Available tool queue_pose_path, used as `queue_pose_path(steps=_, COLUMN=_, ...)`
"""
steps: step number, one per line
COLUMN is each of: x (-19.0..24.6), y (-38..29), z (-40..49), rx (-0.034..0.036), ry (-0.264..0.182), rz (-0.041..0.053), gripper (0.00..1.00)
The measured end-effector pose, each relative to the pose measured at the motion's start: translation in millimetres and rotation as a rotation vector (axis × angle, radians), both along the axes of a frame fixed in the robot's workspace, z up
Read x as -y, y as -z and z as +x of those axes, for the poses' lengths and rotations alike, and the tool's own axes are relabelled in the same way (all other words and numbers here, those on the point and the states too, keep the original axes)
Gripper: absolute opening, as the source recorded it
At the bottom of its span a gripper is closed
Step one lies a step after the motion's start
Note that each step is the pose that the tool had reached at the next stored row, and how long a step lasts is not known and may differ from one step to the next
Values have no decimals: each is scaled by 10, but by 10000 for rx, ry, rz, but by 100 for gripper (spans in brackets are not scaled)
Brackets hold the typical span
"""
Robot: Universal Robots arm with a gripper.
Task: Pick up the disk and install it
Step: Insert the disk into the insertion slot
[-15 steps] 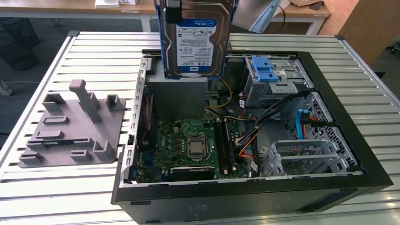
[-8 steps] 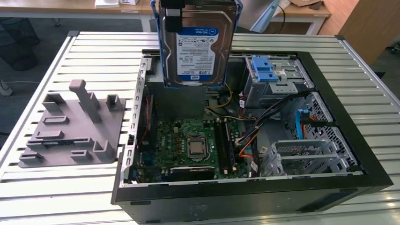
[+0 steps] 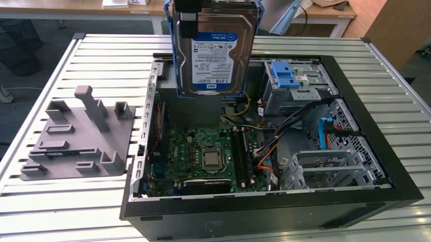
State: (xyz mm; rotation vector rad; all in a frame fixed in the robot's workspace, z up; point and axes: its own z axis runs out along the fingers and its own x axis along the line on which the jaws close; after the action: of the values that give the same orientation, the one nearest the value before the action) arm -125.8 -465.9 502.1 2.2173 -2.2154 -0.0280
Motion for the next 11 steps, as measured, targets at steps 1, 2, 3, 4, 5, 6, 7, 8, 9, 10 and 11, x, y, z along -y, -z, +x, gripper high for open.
queue_pose_path(steps=1, x=0, y=1, z=9, rx=0, ry=0, rz=1, gripper=36)
queue_pose_path(steps=2, x=1, y=2, z=22, rx=0, ry=0, rz=1, gripper=36)
queue_pose_path(steps=3, x=1, y=2, z=37, rx=0, ry=0, rz=1, gripper=36)
queue_pose_path(steps=4, x=1, y=4, z=54, rx=0, ry=0, rz=1, gripper=36)
queue_pose_path(steps=5, x=2, y=5, z=75, rx=0, ry=0, rz=1, gripper=36)
queue_pose_path(steps=6, x=1, y=6, z=97, rx=1, ry=0, rz=1, gripper=36)
queue_pose_path(steps=7, x=2, y=7, z=118, rx=0, ry=-1, rz=0, gripper=36)
queue_pose_path(steps=8, x=2, y=9, z=137, rx=1, ry=-1, rz=1, gripper=36)
queue_pose_path(steps=9, x=2, y=10, z=157, rx=0, ry=0, rz=1, gripper=36)
queue_pose_path(steps=10, x=2, y=11, z=171, rx=0, ry=0, rz=0, gripper=36)
queue_pose_path(steps=11, x=3, y=14, z=180, rx=1, ry=0, rz=2, gripper=36)
